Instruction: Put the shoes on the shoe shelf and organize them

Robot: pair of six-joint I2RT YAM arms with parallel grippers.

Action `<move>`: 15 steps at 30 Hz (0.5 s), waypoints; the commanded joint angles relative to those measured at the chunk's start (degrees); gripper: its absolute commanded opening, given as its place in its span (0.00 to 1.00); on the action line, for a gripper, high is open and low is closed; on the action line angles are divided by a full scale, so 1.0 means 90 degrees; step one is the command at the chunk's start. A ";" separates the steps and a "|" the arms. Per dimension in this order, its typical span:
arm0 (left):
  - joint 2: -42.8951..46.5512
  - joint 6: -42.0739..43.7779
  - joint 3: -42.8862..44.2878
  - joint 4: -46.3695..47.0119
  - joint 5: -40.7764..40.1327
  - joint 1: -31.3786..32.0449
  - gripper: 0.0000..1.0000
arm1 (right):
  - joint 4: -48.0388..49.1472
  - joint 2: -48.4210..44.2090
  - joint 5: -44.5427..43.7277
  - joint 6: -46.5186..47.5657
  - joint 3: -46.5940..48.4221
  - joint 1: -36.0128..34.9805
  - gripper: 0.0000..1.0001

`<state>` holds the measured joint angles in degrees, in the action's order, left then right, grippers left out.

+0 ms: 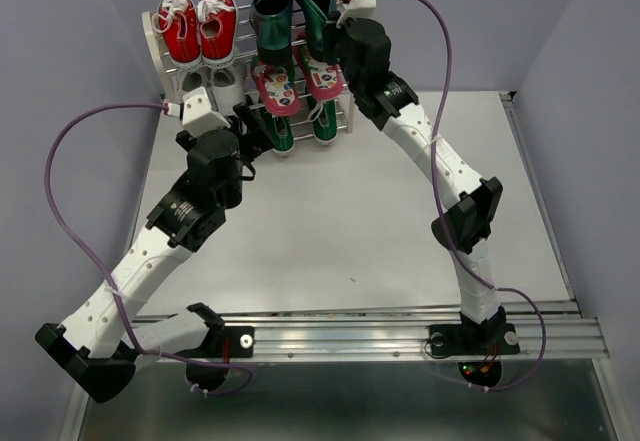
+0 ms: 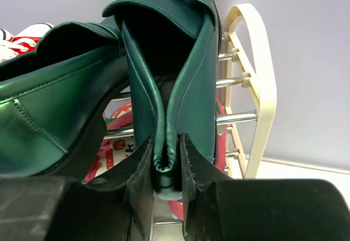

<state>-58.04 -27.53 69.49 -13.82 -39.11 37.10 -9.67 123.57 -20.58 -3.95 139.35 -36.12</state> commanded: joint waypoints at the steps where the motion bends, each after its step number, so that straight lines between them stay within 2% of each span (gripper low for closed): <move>1: -0.0084 0.0217 0.0335 0.0364 -0.0117 -0.0001 0.99 | 0.0449 -0.0390 0.0342 -0.0401 0.0444 -0.0118 0.05; 7: -0.0162 0.0382 0.0374 0.0655 -0.0078 -0.0001 0.99 | 0.0996 -0.0185 0.0861 -0.0411 0.0395 -0.0176 0.44; 9: -0.0182 0.0626 0.0393 0.0986 -0.0097 -0.0001 0.99 | 0.0997 -0.0126 0.0783 -0.0372 0.0454 -0.0176 0.47; 13: -0.0590 0.1484 0.0920 0.1487 0.0009 -0.0011 0.99 | 0.1190 -0.0136 0.0461 -0.0158 0.0289 -0.0176 0.49; 15: -0.0825 0.1720 0.1348 0.1838 0.0059 -0.0021 0.99 | 0.1240 -0.0175 0.0344 -0.0070 0.0172 -0.0176 0.55</move>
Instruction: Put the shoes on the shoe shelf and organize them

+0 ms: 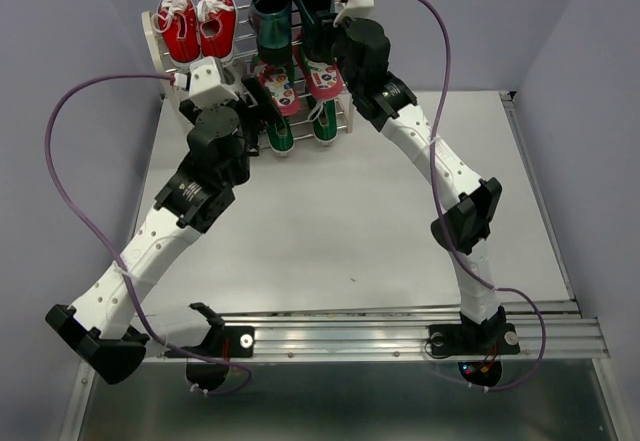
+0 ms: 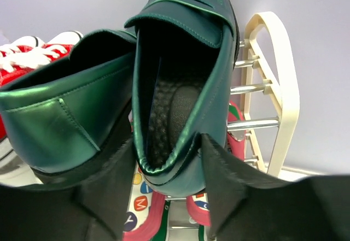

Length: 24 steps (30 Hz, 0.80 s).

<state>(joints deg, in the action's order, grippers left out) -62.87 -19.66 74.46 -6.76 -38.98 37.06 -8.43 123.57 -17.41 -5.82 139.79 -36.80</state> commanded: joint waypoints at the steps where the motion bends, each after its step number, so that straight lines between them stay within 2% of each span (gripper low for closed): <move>1: -0.0531 0.0934 0.0954 0.1103 0.0044 -0.0055 0.99 | 0.1151 -0.0185 -0.0086 0.0217 0.0016 -0.0101 0.58; 2: -0.0669 0.1070 0.1313 0.1123 0.0151 -0.0094 0.99 | 0.1170 -0.0195 -0.0126 0.0256 -0.0014 -0.0101 0.65; 7: -0.1548 0.1131 0.2584 0.0812 0.1000 -0.0611 0.99 | 0.1161 -0.0185 -0.0243 0.0432 -0.0092 -0.0101 0.84; 9: -0.2114 0.0800 0.3521 0.0148 0.1390 -0.0943 0.99 | 0.1161 -0.0214 -0.0253 0.0501 -0.0160 -0.0101 0.87; 12: -0.2866 0.0555 0.4661 -0.0545 0.1519 -0.1119 0.99 | 0.1200 -0.0282 -0.0234 0.0559 -0.0355 -0.0101 1.00; 14: -0.3353 0.0389 0.5384 -0.0984 0.1751 -0.1294 0.99 | 0.1200 -0.0302 -0.0214 0.0569 -0.0463 -0.0101 1.00; 19: -0.4379 -0.0061 0.6394 -0.1552 0.2746 -0.1695 0.99 | 0.1210 -0.0477 -0.0292 0.0813 -0.0843 -0.0101 1.00; 24: -0.4869 -0.0491 0.6874 -0.1797 0.2779 -0.1949 0.96 | 0.1229 -0.0770 -0.0361 0.0930 -0.1283 -0.0101 1.00</move>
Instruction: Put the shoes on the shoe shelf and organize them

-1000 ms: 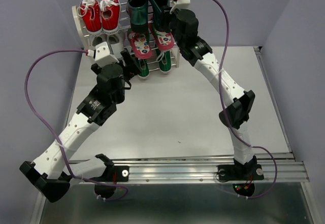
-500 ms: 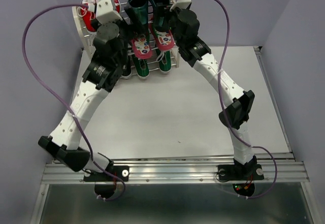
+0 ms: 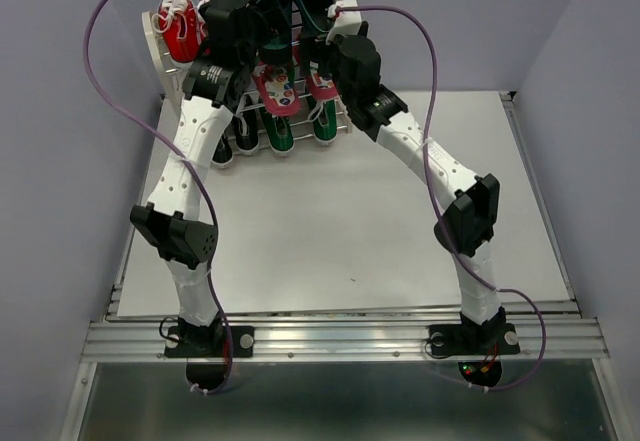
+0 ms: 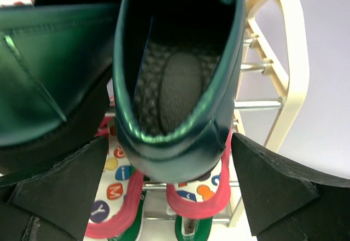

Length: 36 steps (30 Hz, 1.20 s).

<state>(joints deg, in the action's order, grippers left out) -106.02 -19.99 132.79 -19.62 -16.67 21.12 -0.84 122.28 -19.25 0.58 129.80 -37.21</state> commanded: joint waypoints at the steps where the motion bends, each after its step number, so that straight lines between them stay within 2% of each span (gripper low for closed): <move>1: -0.0095 -0.0532 0.0373 -0.0379 0.0318 -0.0257 0.93 | 0.0386 -0.0686 -0.0157 0.0238 -0.0329 -0.0055 1.00; 4: -0.0076 -0.0699 0.0138 -0.0184 0.0464 -0.0335 0.89 | 0.0454 -0.0881 -0.0147 0.0268 -0.0554 -0.0055 1.00; 6: -0.0173 -0.0787 0.0177 -0.0106 0.0708 -0.0423 0.82 | 0.0455 -0.0979 -0.0156 0.0297 -0.0681 -0.0055 1.00; 7: -0.0260 -0.0835 0.0196 -0.0077 0.0796 -0.0443 0.68 | 0.0464 -0.1008 -0.0186 0.0297 -0.0720 -0.0055 1.00; 10: -0.0388 -0.0914 0.0265 0.0031 0.1002 -0.0501 0.44 | 0.0474 -0.1086 -0.0225 0.0365 -0.0847 -0.0055 1.00; 11: -0.0446 -0.0943 0.0284 0.0031 0.1002 -0.0511 0.25 | 0.0474 -0.1096 -0.0244 0.0414 -0.0877 -0.0055 1.00; 13: -0.0476 -0.0972 0.0285 0.0012 0.0992 -0.0521 0.00 | 0.0474 -0.1106 -0.0322 0.0482 -0.0926 -0.0055 1.00; 18: -0.0087 -0.1128 -0.0175 0.0382 0.0670 -0.0531 0.00 | 0.0474 -0.1058 -0.0342 0.0590 -0.0907 -0.0055 1.00; 19: 0.0175 -0.1158 -0.0532 0.0489 0.0631 -0.0521 0.00 | 0.0494 -0.1048 -0.0342 0.0590 -0.0897 -0.0055 1.00; 27: 0.1144 -0.1256 -0.1863 0.1250 -0.0638 -0.0258 0.00 | 0.0513 -0.0570 -0.0449 0.0580 -0.0429 -0.0055 0.99; 28: 0.1222 -0.1275 -0.1922 0.1281 -0.0667 -0.0238 0.00 | 0.0504 -0.0511 -0.0479 0.0580 -0.0350 -0.0055 0.97; 29: 0.1252 -0.1256 -0.2019 0.1349 -0.0687 -0.0160 0.00 | 0.0504 -0.0462 -0.0508 0.0571 -0.0195 -0.0055 0.87; 30: 0.1281 -0.1246 -0.2020 0.1379 -0.0765 -0.0160 0.00 | 0.0504 -0.0413 -0.0518 0.0561 -0.0193 -0.0055 0.83; 32: 0.1330 -0.1139 -0.2137 0.1486 -0.1076 0.0015 0.00 | 0.0513 -0.0286 -0.0528 0.0580 0.0030 -0.0055 0.77; 34: 0.1301 -0.1041 -0.2147 0.1574 -0.1195 0.0182 0.00 | 0.0504 -0.0237 -0.0508 0.0600 0.0119 -0.0055 0.82; 35: 0.1272 -0.1031 -0.2138 0.1593 -0.1311 0.0230 0.00 | 0.0504 -0.0227 -0.0489 0.0590 0.0109 -0.0055 0.92; 36: 0.1253 -0.1031 -0.2128 0.1632 -0.1322 0.0270 0.00 | 0.0513 -0.0237 -0.0479 0.0590 0.0109 -0.0055 0.93</move>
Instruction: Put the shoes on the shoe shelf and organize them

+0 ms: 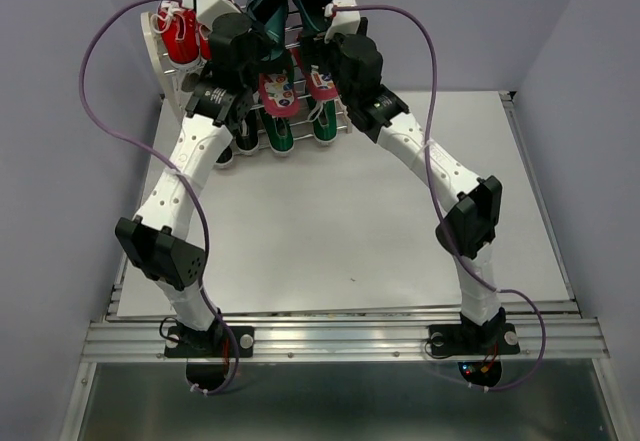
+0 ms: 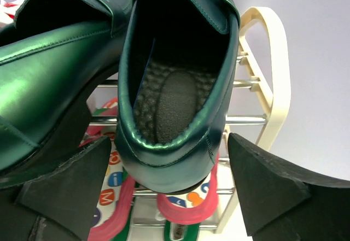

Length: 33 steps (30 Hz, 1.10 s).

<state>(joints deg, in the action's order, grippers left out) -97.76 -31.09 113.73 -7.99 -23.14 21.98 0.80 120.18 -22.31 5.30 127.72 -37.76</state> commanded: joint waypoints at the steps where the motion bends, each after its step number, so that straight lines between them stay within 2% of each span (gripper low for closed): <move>1: 0.0286 0.0183 -0.0010 0.0379 -0.0623 0.0243 0.00 | 0.0322 -0.0033 -0.0071 0.0085 0.0292 0.0006 0.95; 3: 0.0208 0.0183 0.0009 0.0516 -0.0662 0.0331 0.00 | 0.0331 -0.0082 0.0017 0.0104 0.0233 0.0006 0.99; 5: 0.0043 0.0222 0.0155 0.0556 -0.0710 0.0419 0.00 | 0.0322 -0.0140 0.0027 0.0104 0.0155 0.0006 1.00; 6: -0.0026 0.0242 0.0330 0.0507 -0.0730 0.0458 0.07 | 0.0322 -0.0218 -0.0002 0.0114 0.0096 0.0006 1.00; 8: -0.0202 0.0261 0.0555 0.0400 -0.0798 0.0526 0.36 | 0.0331 -0.0325 -0.0090 0.0172 -0.0001 0.0006 1.00; 13: -0.0232 0.0290 0.0625 0.0390 -0.0828 0.0634 0.61 | 0.0312 -0.0627 -0.0197 0.0241 -0.0187 0.0006 1.00; 14: -0.0213 0.0329 0.0634 0.0419 -0.0876 0.0654 0.69 | 0.0312 -0.0696 -0.0168 0.0212 -0.0245 0.0006 0.98; 15: -0.0193 0.0378 0.0635 0.0409 -0.0925 0.0692 0.74 | 0.0321 -0.0784 -0.0129 0.0193 -0.0343 0.0006 0.90; 16: -0.0164 0.0407 0.0625 0.0409 -0.0964 0.0712 0.81 | 0.0322 -0.0901 -0.0081 0.0173 -0.0353 0.0006 0.73; 17: -0.0106 0.0417 0.0605 0.0399 -0.1013 0.0722 0.92 | 0.0322 -0.0922 -0.0013 0.0182 -0.0344 0.0006 0.53; 18: -0.0057 0.0437 0.0567 0.0399 -0.1033 0.0741 0.99 | 0.0331 -0.0931 -0.0002 0.0183 -0.0315 0.0006 0.19; 19: 0.0031 0.0447 0.0528 0.0409 -0.1043 0.0751 0.99 | 0.0331 -0.0912 -0.0012 0.0202 -0.0218 0.0006 0.12; 25: 0.0305 0.0671 0.0195 0.0546 -0.1413 0.0761 0.99 | 0.0331 -0.0551 -0.0285 0.0631 0.0310 0.0006 0.12; 28: 0.0402 0.0778 0.0098 0.0536 -0.1443 0.0751 0.99 | 0.0341 -0.0346 -0.0208 0.0739 0.0564 0.0006 0.24; 31: 0.0558 0.0876 0.0059 0.0526 -0.1356 0.0761 0.99 | 0.0341 -0.0082 -0.0119 0.0856 0.0828 0.0006 0.31; 32: 0.0598 0.0905 0.0058 0.0497 -0.1258 0.0752 0.99 | 0.0331 -0.0034 -0.0148 0.0885 0.0857 0.0006 0.44; 33: 0.0627 0.0935 0.0058 0.0458 -0.1200 0.0751 0.99 | 0.0331 -0.0004 -0.0168 0.0905 0.0877 0.0064 0.46</move>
<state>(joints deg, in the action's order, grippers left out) -96.71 -25.21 114.72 -6.48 -33.85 28.77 -1.72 119.46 -22.44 10.87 131.31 -37.95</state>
